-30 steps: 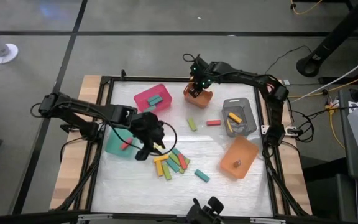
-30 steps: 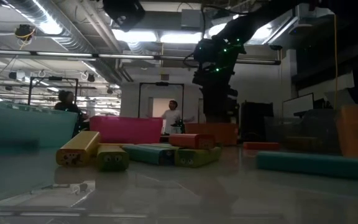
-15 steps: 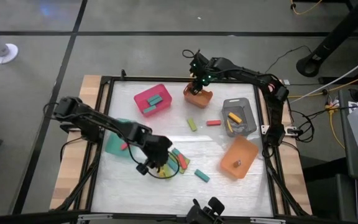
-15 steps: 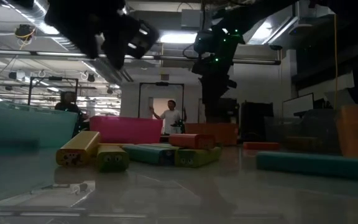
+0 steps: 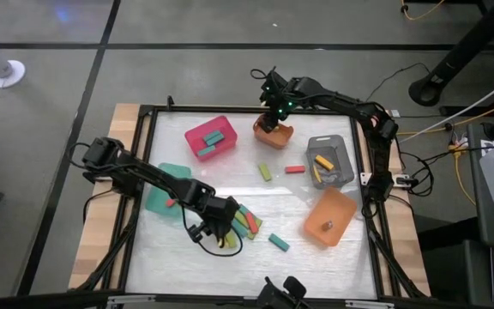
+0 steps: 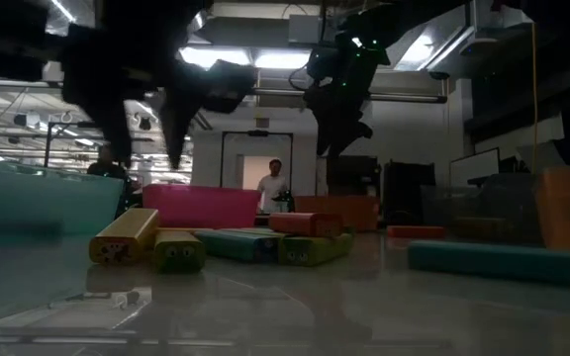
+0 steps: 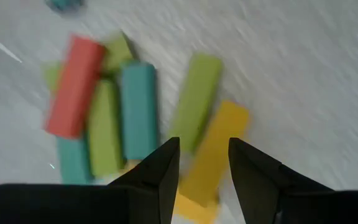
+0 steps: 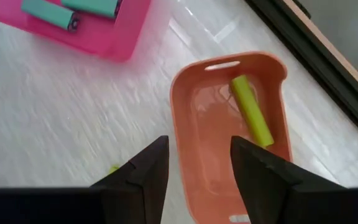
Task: Sort blocks
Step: Put the yellow block into the gray bin
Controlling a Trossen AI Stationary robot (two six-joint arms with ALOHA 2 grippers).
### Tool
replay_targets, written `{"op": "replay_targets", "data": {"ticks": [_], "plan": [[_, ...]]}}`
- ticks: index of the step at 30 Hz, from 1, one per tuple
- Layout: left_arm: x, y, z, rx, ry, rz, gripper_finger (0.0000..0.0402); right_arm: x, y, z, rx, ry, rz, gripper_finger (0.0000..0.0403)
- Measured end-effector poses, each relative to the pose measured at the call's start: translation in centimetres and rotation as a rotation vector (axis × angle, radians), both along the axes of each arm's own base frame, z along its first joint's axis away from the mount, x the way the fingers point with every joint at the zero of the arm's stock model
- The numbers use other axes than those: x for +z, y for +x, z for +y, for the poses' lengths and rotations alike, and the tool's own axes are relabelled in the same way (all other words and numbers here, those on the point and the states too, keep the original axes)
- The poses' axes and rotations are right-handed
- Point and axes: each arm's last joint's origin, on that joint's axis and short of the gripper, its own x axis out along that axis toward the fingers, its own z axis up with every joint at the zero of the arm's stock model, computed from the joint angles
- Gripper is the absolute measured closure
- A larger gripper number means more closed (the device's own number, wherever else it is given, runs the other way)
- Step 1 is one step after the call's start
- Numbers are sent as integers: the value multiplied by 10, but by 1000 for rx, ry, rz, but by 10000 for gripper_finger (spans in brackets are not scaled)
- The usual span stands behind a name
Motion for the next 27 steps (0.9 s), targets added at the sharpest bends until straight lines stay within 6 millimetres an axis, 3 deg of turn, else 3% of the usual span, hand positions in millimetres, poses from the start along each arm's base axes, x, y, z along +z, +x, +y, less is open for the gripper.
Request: {"op": "replay_targets", "data": {"ticks": [5, 19, 27], "plan": [[-8, -4, -1, -47, 38, 61, 274, 0, -1, 1, 0, 7, 10, 230], [-21, 2, -2, -124, 98, 32, 274, 0, -1, 0, 0, 5, 8, 230], [-39, 7, -3, -145, 138, 68, 274, 0, -1, 0, 1, 5, 9, 230]]}}
